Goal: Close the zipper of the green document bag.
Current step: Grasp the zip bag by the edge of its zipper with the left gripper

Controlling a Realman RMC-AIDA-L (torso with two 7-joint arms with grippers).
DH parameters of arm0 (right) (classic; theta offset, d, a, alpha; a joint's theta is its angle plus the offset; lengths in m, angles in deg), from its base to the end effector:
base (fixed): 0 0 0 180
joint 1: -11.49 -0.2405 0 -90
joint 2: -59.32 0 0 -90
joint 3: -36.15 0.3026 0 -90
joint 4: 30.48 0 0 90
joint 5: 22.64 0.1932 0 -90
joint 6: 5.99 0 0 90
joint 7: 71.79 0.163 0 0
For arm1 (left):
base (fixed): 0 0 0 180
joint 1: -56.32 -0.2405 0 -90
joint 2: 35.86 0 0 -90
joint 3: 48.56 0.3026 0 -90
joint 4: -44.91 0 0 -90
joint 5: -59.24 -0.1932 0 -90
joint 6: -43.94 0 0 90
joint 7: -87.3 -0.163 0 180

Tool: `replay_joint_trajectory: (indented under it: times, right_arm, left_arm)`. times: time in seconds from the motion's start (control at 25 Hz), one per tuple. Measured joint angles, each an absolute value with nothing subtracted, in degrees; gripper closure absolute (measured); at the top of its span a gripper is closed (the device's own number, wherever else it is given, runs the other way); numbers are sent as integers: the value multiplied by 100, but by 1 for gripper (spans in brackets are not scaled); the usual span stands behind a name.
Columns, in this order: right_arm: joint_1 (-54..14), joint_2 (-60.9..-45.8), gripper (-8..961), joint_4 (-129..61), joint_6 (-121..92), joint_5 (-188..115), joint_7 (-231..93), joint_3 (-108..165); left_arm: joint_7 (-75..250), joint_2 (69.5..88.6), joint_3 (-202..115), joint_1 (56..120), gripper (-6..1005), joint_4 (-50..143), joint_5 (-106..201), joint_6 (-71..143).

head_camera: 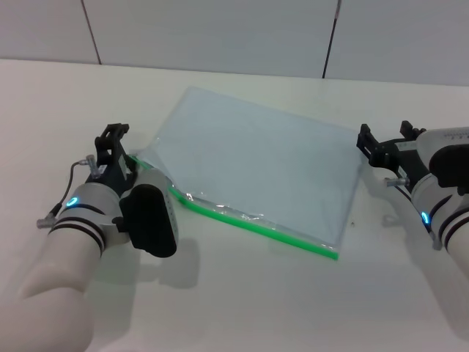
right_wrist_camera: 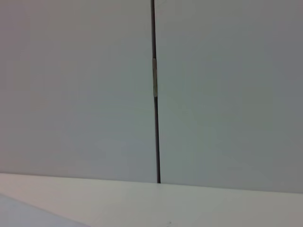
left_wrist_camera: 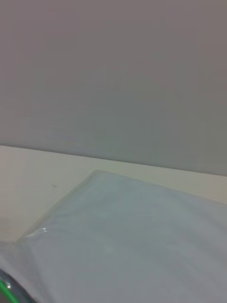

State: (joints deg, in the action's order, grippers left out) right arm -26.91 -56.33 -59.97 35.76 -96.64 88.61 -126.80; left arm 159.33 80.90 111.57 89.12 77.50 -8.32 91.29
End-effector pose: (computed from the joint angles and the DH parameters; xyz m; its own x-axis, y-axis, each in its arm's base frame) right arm 0.3009 0.4140 -0.0990 0.7106 -0.3002 -0.6364 -0.6963 -0.1701 -0.6973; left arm -0.3279 0.3859 -0.0934 0.8112 0.0434 -0.5831 -0.5442 -0.3084 -0.7802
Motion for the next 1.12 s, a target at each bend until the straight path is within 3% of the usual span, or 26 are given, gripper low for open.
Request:
replay_joint_trajectory:
  times: [1.12]
  right_arm:
    - [-2696,-5642,196,-5992,3576,-9664,8852,-12679]
  left_arm:
    - [15615,8098,11399,9118,383,7777,-853,8811]
